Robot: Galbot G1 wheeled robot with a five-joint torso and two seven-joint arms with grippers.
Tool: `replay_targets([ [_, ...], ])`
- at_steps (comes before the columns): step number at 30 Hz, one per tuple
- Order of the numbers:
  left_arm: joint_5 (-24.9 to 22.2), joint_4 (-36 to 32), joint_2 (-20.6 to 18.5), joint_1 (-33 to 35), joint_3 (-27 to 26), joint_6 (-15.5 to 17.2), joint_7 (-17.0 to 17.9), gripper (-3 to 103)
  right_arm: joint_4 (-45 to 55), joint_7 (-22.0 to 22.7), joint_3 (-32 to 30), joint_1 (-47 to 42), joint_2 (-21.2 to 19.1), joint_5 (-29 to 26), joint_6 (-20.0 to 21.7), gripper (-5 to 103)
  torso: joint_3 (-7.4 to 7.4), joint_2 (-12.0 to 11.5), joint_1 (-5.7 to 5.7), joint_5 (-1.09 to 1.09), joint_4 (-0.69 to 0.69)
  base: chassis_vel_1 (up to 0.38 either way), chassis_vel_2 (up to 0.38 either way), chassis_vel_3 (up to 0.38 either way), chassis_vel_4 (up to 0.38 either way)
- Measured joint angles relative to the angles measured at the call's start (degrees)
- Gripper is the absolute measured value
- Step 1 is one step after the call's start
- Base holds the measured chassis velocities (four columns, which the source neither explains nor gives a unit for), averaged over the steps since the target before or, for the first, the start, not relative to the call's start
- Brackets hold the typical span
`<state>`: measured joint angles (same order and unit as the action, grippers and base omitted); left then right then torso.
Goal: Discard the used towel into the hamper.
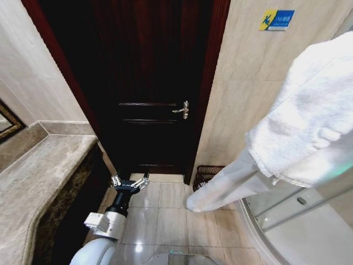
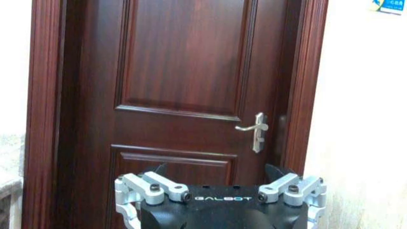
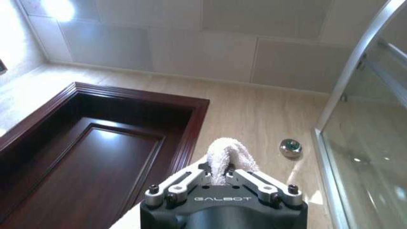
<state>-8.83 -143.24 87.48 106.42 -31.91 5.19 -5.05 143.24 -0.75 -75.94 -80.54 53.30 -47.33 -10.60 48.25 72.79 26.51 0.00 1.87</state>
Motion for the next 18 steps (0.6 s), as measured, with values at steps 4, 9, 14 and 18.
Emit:
replay_targets([
  [4, 0.0, 0.0, 0.0, 0.0, 0.0, 0.0, 0.0, 100, 0.0, 0.0, 0.4, 0.4, -0.6, -0.2, 0.2, 7, 0.70, 1.3, 0.60, 0.00, 0.00, 0.000, 0.000, 0.000, 0.000],
  [9, 0.0, 0.0, 0.0, 0.0, 0.0, 0.0, 0.0, 100, 0.0, 0.1, 0.8, 1.4, -1.3, -0.2, 0.4, 7, 1.53, 2.9, 1.33, 0.00, 0.00, 0.000, 0.000, 0.000, 0.000],
  [14, 0.0, 0.0, 0.0, 0.0, 0.0, 0.0, 0.0, 100, -0.3, 0.1, 0.8, 2.3, -2.1, -0.8, 0.8, 7, 2.52, 4.7, 2.15, 0.01, 0.00, 0.000, 0.000, 0.000, 0.000],
  [18, 0.0, 0.0, 0.0, 0.0, 0.0, 0.0, 0.0, 100, -2.2, 0.6, 1.4, 4.4, -4.1, -2.0, 1.7, 7, 3.45, 6.4, 2.94, 0.00, 0.00, 0.000, 0.000, 0.000, 0.000],
])
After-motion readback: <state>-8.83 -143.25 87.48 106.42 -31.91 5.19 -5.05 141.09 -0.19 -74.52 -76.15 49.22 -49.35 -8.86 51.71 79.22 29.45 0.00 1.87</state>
